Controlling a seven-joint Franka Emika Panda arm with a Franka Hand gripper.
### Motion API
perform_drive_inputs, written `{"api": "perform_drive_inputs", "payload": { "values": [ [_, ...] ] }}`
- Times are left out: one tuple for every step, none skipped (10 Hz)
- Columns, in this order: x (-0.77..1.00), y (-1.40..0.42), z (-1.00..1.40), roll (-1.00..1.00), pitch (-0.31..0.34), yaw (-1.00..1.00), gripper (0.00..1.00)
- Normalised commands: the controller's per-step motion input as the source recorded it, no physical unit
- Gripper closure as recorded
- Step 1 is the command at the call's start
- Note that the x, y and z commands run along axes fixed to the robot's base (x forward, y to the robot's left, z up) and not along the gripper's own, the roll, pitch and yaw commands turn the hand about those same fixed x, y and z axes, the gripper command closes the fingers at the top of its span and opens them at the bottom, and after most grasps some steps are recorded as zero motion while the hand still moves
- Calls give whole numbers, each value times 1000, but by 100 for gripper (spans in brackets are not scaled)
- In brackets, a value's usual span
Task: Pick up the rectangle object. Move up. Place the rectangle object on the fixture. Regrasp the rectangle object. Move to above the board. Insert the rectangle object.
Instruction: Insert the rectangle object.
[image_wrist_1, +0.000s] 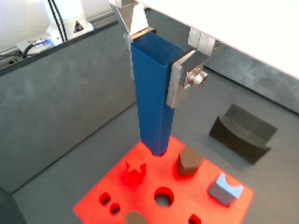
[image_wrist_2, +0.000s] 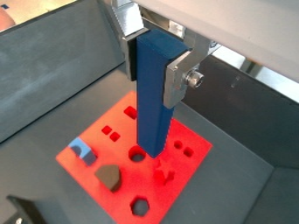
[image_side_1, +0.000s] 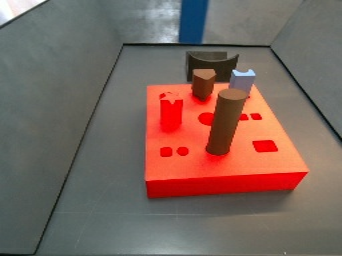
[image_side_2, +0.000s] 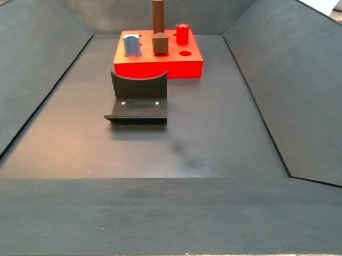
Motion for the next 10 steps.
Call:
{"api": "perform_drive_inputs", "payload": {
  "values": [
    [1000,-189,-143,-30,0,0,100],
    [1000,-157,-191,-19,0,0,100],
    [1000,-163,-200,-19,0,0,100],
    [1000,-169,-234,-7,0,0,100],
    [1000,-169,-291,0,0,0,100],
    [1000,-166,-337,0,0,0,100],
    [1000,-160,-349,0,0,0,100],
    [1000,-160,-357,0,0,0,100],
    [1000,-83,-374,14,34,0,100],
    [1000,-54,-323,50,36,0,100]
  ]
}}
